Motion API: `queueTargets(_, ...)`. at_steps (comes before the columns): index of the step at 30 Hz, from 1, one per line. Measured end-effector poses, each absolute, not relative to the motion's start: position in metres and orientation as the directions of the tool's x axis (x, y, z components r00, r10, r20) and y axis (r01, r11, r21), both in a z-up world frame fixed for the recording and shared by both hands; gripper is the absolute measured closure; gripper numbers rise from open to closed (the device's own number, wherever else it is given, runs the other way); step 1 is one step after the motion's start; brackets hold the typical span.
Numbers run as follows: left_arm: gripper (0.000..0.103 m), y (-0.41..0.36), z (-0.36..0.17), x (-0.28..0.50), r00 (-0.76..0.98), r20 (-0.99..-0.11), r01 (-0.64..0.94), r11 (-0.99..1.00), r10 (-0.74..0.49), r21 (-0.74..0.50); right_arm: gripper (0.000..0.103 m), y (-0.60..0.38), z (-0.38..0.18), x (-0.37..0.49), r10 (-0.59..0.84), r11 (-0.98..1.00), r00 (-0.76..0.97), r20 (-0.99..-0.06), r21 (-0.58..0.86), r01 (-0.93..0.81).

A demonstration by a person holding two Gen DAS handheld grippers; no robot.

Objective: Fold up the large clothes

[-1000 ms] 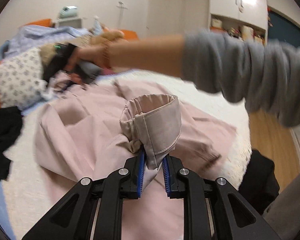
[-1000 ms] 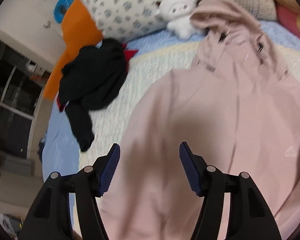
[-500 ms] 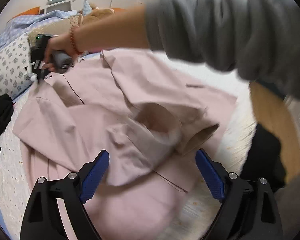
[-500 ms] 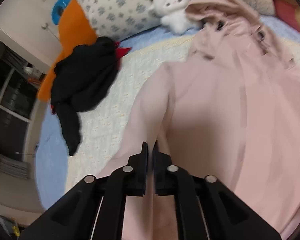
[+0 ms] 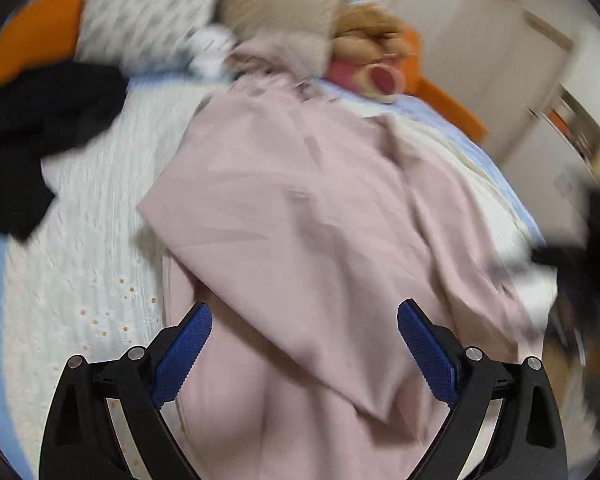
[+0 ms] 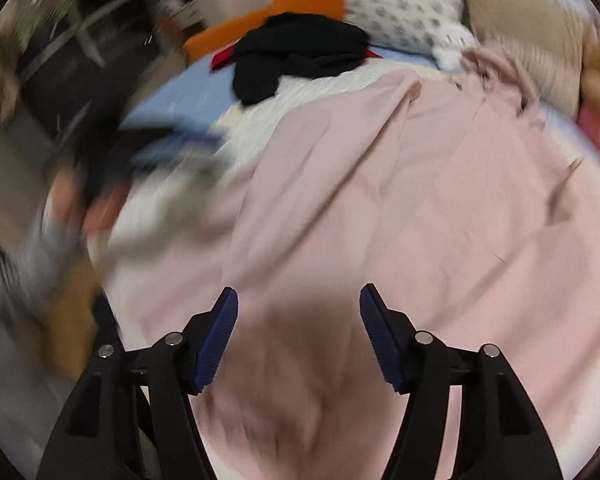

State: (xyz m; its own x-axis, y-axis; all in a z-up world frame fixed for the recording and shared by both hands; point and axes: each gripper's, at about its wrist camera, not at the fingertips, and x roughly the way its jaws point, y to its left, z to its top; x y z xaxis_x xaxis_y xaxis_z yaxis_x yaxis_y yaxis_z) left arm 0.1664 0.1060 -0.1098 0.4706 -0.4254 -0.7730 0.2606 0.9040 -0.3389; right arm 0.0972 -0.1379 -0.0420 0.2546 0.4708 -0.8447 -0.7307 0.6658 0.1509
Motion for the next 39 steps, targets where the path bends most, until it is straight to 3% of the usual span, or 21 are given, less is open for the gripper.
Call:
queueTargets(3,0.008,0.111,-0.135,0.198,0.441,-0.817,0.147,0.928,-0.371,-0.342,0.04,-0.15,-0.039,0.051,0.484,0.6,0.274,-0.831,0.088,-0.795)
queueTargets(7,0.01,0.106,-0.154,0.213,0.421,-0.819,0.085,0.916,-0.389,-0.391,0.043,-0.137,-0.058,0.033,0.414,0.577,0.324,-0.851,-0.031,-0.816)
queueTargets(9,0.023,0.098,-0.163,0.222,0.414,-0.832,0.071,0.925,-0.369,-0.374,0.051,-0.124,-0.076,0.036,0.366,0.567,0.329,-0.87,-0.071,-0.82)
queueTargets(11,0.059,0.097,-0.172,0.229,0.398,-0.846,0.035,0.928,-0.354,-0.372,0.076,-0.115,-0.096,0.04,0.327,0.579,0.314,-0.892,-0.073,-0.812)
queueTargets(12,0.068,0.1,-0.175,0.233,0.392,-0.851,0.007,0.926,-0.349,-0.377,0.096,-0.116,-0.101,0.044,0.344,0.602,0.298,-0.89,-0.034,-0.798)
queueTargets(13,0.082,0.107,-0.177,0.238,0.391,-0.85,-0.032,0.918,-0.352,-0.395,0.097,-0.12,-0.101,0.048,0.386,0.621,0.286,-0.877,0.018,-0.784)
queueTargets(15,0.088,0.117,-0.171,0.24,0.406,-0.834,-0.073,0.897,-0.372,-0.436,0.097,-0.136,-0.084,0.049,0.554,0.661,0.278,-0.785,0.212,-0.72)
queueTargets(16,0.089,0.125,-0.161,0.239,0.433,-0.822,-0.085,0.891,-0.37,-0.446,0.097,-0.152,-0.073,0.046,0.667,0.652,0.285,-0.688,0.354,-0.671)
queueTargets(18,0.089,0.137,-0.137,0.236,0.479,-0.801,-0.091,0.887,-0.359,-0.452,0.097,-0.176,-0.066,0.034,0.788,0.59,0.295,-0.541,0.525,-0.613)
queueTargets(21,0.088,0.142,-0.111,0.231,0.519,-0.787,-0.076,0.9,-0.332,-0.43,0.097,-0.199,-0.081,0.019,0.853,0.522,0.298,-0.429,0.671,-0.526)
queueTargets(28,0.087,0.095,-0.124,0.238,0.466,-0.843,-0.004,0.953,-0.267,-0.304,0.097,-0.195,-0.143,-0.006,0.648,0.756,0.342,-0.68,0.519,-0.398)
queueTargets(30,0.08,0.08,-0.146,0.24,0.415,-0.889,0.002,0.977,-0.196,-0.215,0.094,-0.187,-0.144,-0.014,0.581,0.799,0.361,-0.729,0.426,-0.425)
queueTargets(31,0.072,0.074,-0.154,0.237,0.397,-0.905,0.006,0.986,-0.156,-0.168,0.091,-0.183,-0.14,-0.02,0.556,0.812,0.372,-0.743,0.389,-0.436)
queueTargets(32,0.065,0.069,-0.16,0.236,0.379,-0.917,0.012,0.992,-0.122,-0.128,0.088,-0.18,-0.132,-0.024,0.535,0.818,0.382,-0.753,0.349,-0.458)
queueTargets(33,0.064,0.067,-0.162,0.233,0.374,-0.92,0.019,0.993,-0.112,-0.113,0.069,-0.181,-0.124,-0.027,0.529,0.817,0.388,-0.755,0.33,-0.473)
queueTargets(34,0.056,0.067,-0.157,0.226,0.376,-0.92,0.029,0.994,-0.107,-0.104,0.044,-0.183,-0.114,-0.031,0.532,0.813,0.397,-0.748,0.32,-0.487)
queueTargets(35,0.044,0.067,-0.151,0.22,0.382,-0.919,0.033,0.995,-0.096,-0.091,0.038,-0.188,-0.095,-0.04,0.56,0.797,0.429,-0.709,0.319,-0.512)
queueTargets(36,0.042,0.066,-0.14,0.211,0.403,-0.912,0.038,0.997,-0.079,-0.07,0.034,-0.191,-0.08,-0.047,0.576,0.788,0.459,-0.676,0.311,-0.531)
queueTargets(39,0.035,0.059,-0.089,0.181,0.518,-0.853,0.072,0.997,-0.06,-0.027,0.036,-0.194,-0.049,-0.054,0.642,0.745,0.492,-0.588,0.327,-0.582)
